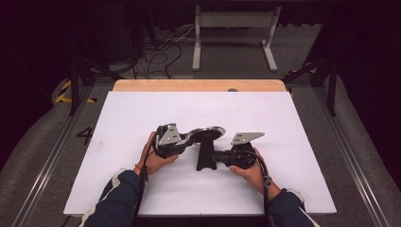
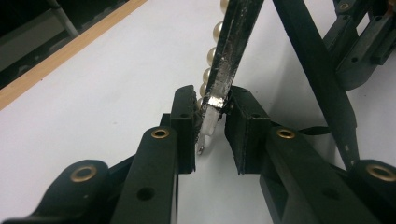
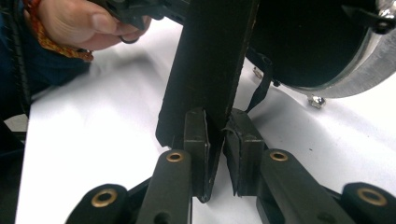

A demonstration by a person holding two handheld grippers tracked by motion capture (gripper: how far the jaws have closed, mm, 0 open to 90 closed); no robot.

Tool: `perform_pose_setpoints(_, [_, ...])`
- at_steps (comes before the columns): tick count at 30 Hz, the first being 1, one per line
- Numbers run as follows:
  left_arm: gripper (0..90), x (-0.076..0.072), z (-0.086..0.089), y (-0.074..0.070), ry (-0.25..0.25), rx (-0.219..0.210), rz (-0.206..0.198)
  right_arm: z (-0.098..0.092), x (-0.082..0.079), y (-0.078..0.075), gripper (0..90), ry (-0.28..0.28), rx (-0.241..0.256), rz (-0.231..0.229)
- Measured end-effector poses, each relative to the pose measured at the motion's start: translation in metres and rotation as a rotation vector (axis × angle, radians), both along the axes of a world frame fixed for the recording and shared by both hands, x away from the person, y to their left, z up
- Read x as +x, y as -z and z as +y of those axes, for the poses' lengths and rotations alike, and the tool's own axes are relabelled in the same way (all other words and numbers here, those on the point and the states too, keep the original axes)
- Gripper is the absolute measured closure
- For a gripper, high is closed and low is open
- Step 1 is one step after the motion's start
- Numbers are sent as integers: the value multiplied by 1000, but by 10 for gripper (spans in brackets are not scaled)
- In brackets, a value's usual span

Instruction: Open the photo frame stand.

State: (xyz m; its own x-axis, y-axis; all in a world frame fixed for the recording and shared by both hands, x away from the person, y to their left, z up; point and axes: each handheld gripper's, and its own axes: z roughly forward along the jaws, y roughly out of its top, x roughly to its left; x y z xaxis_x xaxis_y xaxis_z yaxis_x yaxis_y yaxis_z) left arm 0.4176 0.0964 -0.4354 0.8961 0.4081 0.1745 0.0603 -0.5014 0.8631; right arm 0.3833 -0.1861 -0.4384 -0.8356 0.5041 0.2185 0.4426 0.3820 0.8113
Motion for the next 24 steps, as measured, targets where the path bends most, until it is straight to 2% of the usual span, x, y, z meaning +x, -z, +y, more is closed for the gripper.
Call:
perform_pose_setpoints(7, [735, -2, 0, 1, 1, -4, 7, 1, -2, 1, 802, -6, -19, -9])
perform_pose_setpoints(20, [729, -2, 1, 2, 2, -10, 20, 0, -5, 3, 812, -2, -14, -7])
perform_pose_setpoints(24, [728, -2, 0, 2, -1, -9, 21, 0, -7, 3, 816, 2, -28, -22])
